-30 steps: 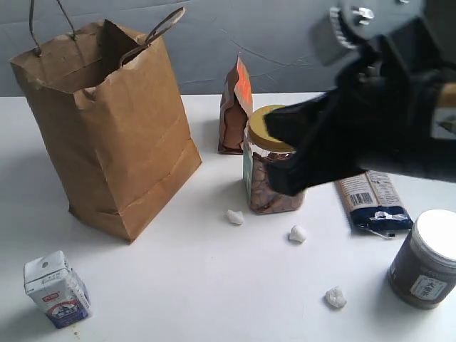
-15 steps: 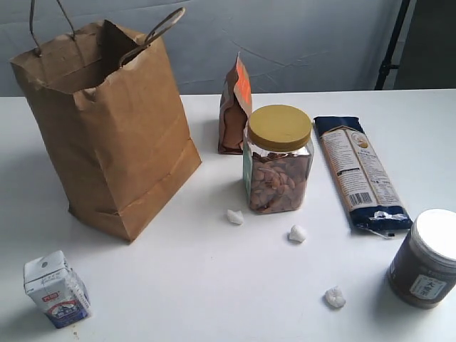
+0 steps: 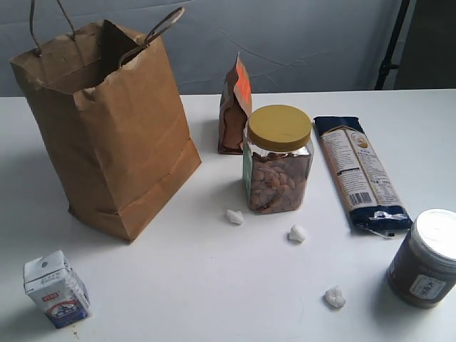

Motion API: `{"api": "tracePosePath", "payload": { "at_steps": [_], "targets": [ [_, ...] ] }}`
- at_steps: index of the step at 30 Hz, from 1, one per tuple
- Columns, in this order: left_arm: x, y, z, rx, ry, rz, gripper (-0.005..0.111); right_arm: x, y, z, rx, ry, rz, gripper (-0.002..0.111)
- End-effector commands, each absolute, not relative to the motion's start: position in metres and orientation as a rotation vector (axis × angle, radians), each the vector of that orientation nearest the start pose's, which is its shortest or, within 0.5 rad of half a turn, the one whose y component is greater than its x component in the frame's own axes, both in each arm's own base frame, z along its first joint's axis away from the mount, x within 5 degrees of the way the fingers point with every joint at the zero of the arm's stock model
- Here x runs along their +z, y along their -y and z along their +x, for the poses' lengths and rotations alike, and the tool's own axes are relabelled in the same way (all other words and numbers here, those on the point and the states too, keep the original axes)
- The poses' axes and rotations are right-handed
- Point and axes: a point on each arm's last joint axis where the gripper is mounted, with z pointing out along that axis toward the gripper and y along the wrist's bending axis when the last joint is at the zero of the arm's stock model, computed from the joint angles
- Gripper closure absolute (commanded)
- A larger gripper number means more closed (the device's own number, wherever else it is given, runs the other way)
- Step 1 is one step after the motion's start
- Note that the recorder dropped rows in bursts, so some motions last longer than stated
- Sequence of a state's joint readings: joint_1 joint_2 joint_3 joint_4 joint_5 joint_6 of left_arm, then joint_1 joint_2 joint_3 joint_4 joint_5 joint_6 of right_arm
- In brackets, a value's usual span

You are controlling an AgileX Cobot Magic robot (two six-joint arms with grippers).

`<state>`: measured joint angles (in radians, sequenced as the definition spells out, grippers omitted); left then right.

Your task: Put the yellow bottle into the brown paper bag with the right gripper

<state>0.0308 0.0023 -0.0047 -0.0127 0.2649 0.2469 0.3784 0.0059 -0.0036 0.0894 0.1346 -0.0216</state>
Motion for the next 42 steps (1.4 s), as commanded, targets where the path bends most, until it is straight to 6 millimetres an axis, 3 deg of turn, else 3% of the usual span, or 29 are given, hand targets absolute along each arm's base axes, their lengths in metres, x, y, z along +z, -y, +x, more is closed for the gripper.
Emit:
{"api": "tracePosePath", "payload": {
  "at_steps": [1, 27, 42],
  "targets": [
    [0.1897, -0.0014, 0.0551, 0.187, -1.738, 0.174, 0.107, 0.2001, -0.0213, 0.0522, 0.327, -1.614, -0.273, 0.108],
    [0.1897, -0.0014, 0.0551, 0.187, -1.738, 0.174, 0.107, 0.2003, -0.0215, 0.0521, 0.357, -1.618, -0.246, 0.108],
    [0.1897, -0.0014, 0.0551, 0.187, -1.738, 0.174, 0.107, 0.2003, -0.0167, 0.0538, 0.290, -1.624, -0.168, 0.108]
  ]
}}
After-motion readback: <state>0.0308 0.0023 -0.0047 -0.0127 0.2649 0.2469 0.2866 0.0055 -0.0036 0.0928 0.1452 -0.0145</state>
